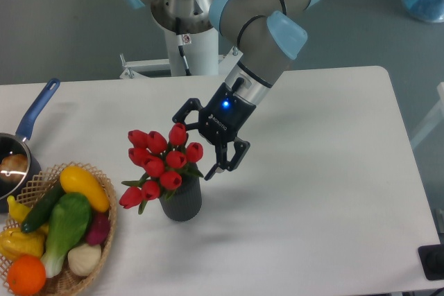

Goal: Pick up the flowers from the vase
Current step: 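Close the gripper around the tulip bunch just below the blooms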

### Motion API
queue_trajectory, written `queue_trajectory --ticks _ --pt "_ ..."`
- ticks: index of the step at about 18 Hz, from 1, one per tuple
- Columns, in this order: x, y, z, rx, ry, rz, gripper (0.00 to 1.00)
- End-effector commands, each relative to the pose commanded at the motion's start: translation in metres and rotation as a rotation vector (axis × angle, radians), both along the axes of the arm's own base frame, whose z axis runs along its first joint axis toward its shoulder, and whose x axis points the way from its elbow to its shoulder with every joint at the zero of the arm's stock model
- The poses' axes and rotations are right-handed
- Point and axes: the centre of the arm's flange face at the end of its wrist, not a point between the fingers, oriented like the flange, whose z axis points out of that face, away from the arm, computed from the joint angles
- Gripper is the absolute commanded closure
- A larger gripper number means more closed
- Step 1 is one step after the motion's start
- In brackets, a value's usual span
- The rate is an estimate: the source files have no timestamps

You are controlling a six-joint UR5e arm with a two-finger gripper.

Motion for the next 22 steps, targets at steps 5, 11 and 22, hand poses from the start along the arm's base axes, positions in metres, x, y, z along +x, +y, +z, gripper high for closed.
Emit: queue_trajectory --ticks 5,11,22 --pt "0.006 0.005 0.001 0.007 0.003 -0.015 0.0" --pt "0.011 0.014 0.003 0.012 0.005 -0.034 0.0" --pt "0.014 0.021 -0.001 0.015 -0.001 -0.05 0.0"
